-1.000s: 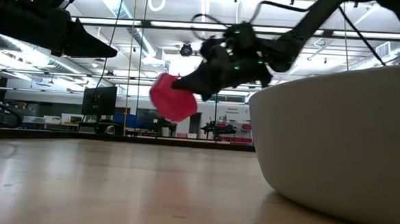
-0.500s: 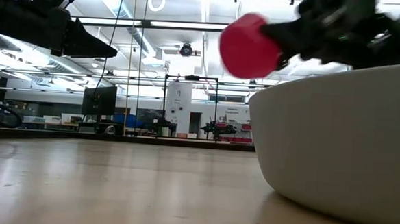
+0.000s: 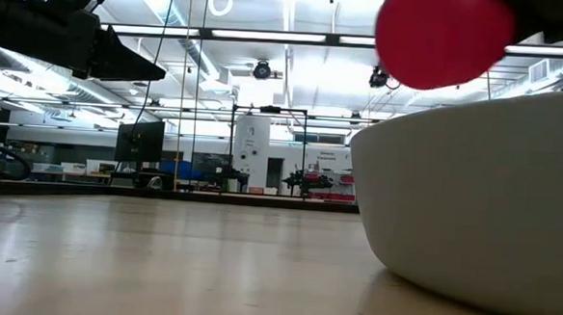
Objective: Nest bowls inside each other
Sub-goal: Stack the red bowl on the light blue bowl
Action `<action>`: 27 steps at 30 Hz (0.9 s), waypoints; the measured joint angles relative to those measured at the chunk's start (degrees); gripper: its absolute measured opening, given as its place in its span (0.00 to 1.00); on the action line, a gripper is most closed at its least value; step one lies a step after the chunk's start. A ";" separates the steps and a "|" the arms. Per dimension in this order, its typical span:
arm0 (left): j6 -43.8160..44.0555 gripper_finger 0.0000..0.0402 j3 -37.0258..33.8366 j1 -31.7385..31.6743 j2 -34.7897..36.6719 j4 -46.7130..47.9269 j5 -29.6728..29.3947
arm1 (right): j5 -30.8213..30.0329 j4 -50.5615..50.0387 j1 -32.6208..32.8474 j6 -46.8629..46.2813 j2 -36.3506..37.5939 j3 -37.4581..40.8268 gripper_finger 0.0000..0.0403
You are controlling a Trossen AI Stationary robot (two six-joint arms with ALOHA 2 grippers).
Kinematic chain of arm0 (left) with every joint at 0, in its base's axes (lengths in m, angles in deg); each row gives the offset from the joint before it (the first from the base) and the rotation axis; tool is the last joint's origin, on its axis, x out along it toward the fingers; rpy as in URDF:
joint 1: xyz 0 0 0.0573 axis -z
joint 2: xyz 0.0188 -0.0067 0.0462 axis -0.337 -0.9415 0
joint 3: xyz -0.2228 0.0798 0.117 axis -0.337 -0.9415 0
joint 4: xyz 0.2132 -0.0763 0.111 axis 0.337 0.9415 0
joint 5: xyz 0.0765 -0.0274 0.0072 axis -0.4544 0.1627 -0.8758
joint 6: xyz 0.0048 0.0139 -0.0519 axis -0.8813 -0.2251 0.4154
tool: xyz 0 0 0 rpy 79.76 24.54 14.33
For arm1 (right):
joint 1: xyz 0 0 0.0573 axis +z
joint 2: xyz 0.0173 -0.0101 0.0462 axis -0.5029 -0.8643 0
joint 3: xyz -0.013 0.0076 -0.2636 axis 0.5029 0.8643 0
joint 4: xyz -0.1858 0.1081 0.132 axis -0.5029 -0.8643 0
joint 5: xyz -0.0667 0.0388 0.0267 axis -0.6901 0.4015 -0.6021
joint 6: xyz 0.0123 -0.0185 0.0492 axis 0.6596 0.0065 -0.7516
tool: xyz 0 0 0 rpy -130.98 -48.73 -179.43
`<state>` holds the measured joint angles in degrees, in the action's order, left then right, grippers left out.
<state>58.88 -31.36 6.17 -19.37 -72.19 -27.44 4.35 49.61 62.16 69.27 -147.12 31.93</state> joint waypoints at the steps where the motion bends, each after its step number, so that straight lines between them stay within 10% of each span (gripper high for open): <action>1: 0.00 0.65 0.00 -0.23 0.00 0.00 0.00 | -2.23 -0.35 1.90 -0.74 -0.02 -0.02 0.00; 8: 0.53 0.65 0.00 -0.96 0.00 0.00 0.65 | -11.70 -4.66 10.93 -7.94 -2.77 -2.91 0.00; 27: 3.31 0.65 0.00 -0.94 -0.02 0.70 0.67 | -6.61 -34.98 14.73 -18.57 -26.74 -36.06 0.00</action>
<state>62.19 -31.36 5.23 -19.40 -71.50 -26.77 -2.26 14.63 76.89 50.70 -173.86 -4.12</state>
